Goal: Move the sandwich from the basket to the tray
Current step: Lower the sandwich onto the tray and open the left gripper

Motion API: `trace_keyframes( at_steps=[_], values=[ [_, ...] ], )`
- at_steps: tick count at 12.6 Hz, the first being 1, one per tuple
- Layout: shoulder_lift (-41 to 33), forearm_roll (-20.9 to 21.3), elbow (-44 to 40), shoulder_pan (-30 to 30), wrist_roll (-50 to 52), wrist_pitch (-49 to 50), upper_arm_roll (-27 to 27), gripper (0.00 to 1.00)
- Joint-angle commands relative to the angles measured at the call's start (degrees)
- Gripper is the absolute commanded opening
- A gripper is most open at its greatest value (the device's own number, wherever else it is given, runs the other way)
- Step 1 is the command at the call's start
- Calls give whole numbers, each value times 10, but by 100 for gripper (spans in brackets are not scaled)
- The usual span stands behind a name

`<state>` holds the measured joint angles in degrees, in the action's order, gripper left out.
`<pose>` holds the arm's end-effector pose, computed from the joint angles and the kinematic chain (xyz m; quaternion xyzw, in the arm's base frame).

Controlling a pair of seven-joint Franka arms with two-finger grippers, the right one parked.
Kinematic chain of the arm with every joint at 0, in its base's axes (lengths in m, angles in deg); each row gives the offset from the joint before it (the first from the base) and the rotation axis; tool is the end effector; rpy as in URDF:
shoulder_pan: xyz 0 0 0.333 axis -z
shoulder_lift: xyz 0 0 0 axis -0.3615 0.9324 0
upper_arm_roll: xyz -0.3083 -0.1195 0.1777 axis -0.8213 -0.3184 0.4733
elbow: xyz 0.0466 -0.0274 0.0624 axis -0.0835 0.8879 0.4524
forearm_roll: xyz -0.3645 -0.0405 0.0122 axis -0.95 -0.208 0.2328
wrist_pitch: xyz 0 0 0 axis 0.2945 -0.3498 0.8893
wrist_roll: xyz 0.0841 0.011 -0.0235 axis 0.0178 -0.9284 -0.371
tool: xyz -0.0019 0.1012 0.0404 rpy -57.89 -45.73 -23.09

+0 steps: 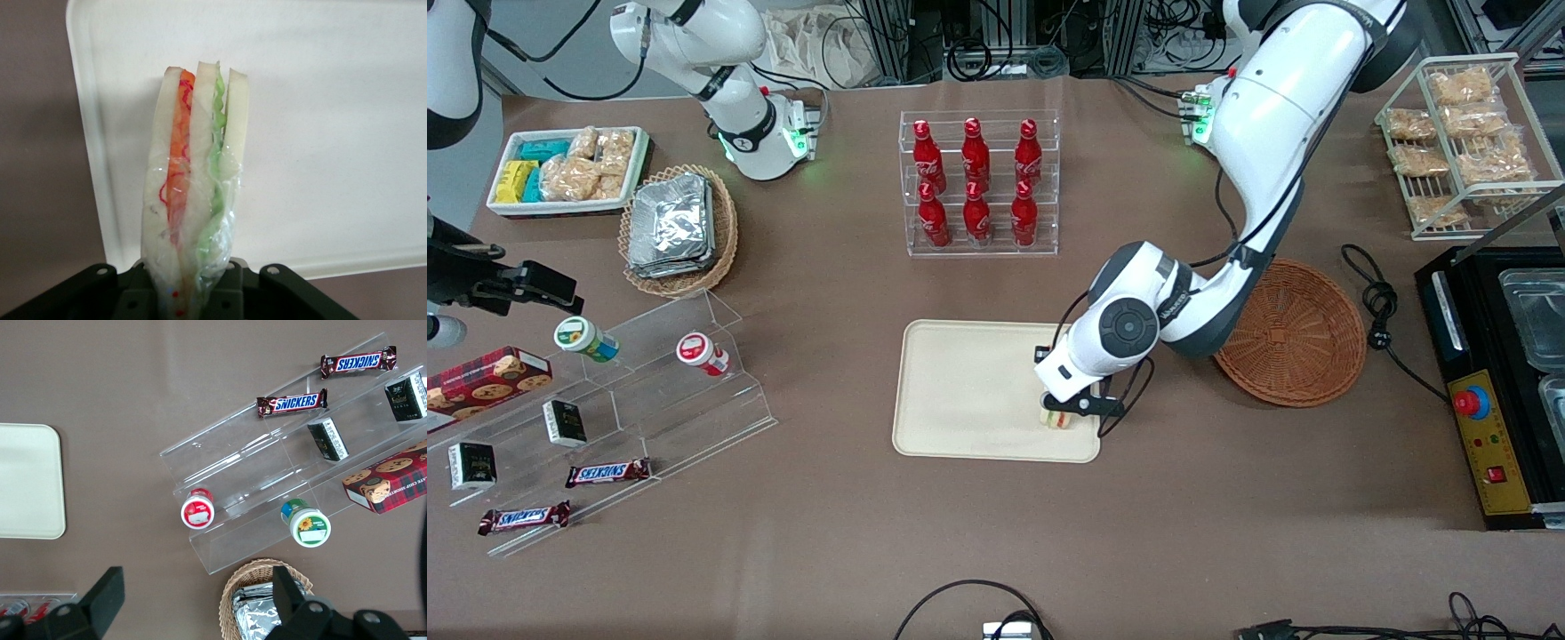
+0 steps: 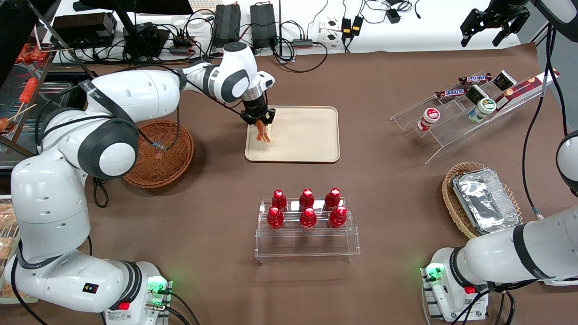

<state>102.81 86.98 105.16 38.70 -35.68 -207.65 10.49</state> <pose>0.5944 -0.3960 0.3044 0.9929 -0.0235 -0.0923 0.0710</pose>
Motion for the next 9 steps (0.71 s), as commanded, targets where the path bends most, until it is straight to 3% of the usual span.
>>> trace_keyframes(
  at_steps=[1, 2, 3, 4, 9],
  values=[
    [18, 9, -16, 10, 46, 0, 6, 42],
    [20, 10, -17, 10, 48, -1, 6, 68],
    [20, 10, -18, 10, 48, -5, 6, 79],
    [18, 10, -18, 10, 47, -6, 6, 96],
    [-68, 10, -5, 3, 49, 31, 35, 99]
  ],
)
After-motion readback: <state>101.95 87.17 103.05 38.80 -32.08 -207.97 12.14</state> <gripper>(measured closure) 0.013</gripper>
